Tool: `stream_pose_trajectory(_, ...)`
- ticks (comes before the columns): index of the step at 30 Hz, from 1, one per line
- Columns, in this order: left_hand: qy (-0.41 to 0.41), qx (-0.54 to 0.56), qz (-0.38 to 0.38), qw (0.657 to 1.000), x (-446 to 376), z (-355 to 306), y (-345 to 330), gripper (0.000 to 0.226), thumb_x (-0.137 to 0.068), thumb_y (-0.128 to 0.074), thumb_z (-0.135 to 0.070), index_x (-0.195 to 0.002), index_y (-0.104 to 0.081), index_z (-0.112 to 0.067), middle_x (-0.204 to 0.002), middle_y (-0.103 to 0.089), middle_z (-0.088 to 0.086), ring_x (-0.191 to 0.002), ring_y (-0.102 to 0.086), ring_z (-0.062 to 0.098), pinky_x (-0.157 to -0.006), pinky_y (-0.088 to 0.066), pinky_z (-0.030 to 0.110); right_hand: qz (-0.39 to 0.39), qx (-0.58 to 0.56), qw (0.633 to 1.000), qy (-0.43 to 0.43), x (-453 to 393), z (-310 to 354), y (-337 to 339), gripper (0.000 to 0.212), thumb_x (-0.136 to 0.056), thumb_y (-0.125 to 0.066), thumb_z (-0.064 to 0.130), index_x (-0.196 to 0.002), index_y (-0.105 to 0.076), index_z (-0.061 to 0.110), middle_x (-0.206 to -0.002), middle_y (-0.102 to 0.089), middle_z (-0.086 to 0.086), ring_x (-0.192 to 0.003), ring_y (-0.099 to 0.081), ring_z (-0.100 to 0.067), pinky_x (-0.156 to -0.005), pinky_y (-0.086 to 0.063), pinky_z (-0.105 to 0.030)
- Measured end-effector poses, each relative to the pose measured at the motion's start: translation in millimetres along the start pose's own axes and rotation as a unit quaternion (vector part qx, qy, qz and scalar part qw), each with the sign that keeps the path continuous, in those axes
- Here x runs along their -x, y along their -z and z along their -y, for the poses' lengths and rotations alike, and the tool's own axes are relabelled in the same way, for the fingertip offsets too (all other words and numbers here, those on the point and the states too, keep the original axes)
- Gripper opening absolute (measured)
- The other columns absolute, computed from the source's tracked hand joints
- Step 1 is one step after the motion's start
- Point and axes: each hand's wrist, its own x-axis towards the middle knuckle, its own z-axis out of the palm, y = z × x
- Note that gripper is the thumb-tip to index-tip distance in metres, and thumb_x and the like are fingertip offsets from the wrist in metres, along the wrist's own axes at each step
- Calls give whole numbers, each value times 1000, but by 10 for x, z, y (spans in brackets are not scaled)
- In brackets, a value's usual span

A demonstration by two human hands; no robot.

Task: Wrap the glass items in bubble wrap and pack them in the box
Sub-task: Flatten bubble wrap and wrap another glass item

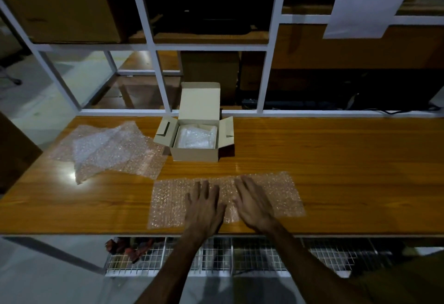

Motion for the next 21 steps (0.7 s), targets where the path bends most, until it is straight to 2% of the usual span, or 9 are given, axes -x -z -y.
stream_pose_trajectory(3,25,14,18,999,-10,199,-104,74,-103,-12,-74,-167,-6,-37,-176,6,8,-162,7,34,-127,0,60,79,25,997,-10,12,-25,-112,65,-108,-33,56,-166,-19,29,-175,-6,-1,-161,-6,-24,-130,-8,-48)
stream_pose_trajectory(6,49,2,-3,999,62,446,-111,83,-97,-6,-83,-167,5,-40,-173,17,5,-161,15,29,-127,8,55,77,47,995,-36,58,-282,-157,73,-103,-13,70,-166,-3,35,-172,12,2,-161,10,-22,-130,3,-52)
stream_pose_trajectory(11,105,-10,-25,994,141,819,-50,89,-92,5,-86,-166,12,-37,-173,19,7,-160,17,29,-129,7,56,23,51,993,-103,120,-829,-97,83,-94,4,81,-166,0,39,-173,15,3,-160,16,-20,-129,5,-53)
stream_pose_trajectory(16,150,18,-35,988,215,1048,8,92,-91,5,-85,-167,9,-33,-173,20,10,-160,15,34,-127,7,60,15,55,990,-126,170,-1078,7,84,-94,1,84,-166,0,41,-173,14,6,-159,17,-18,-129,9,-49)
stream_pose_trajectory(18,161,25,-23,986,239,1051,14,91,-94,0,-83,-168,3,-30,-174,13,14,-161,8,39,-127,3,60,24,45,991,-124,159,-1088,30,82,-96,1,81,-166,0,39,-173,14,5,-159,17,-17,-129,9,-50)
stream_pose_trajectory(19,171,31,-28,984,257,1038,20,89,-97,-6,-80,-168,-5,-27,-175,1,18,-161,-1,41,-127,-5,61,23,38,992,-122,162,-1083,40,81,-97,0,79,-167,-1,37,-174,12,3,-160,15,-18,-129,7,-51)
stream_pose_trajectory(20,182,39,-44,982,282,1026,26,86,-100,-12,-76,-166,-17,-22,-171,-17,23,-157,-18,44,-126,-18,62,12,28,992,-119,172,-1079,45,80,-99,-2,76,-167,-5,35,-175,7,2,-161,10,-19,-129,6,-51)
stream_pose_trajectory(21,189,40,-73,978,318,1011,35,82,-101,-16,-72,-159,-30,-16,-159,-38,25,-146,-37,45,-118,-33,61,-11,18,993,-119,200,-1064,54,77,-101,-7,72,-167,-12,32,-175,0,1,-162,3,-20,-129,3,-52)
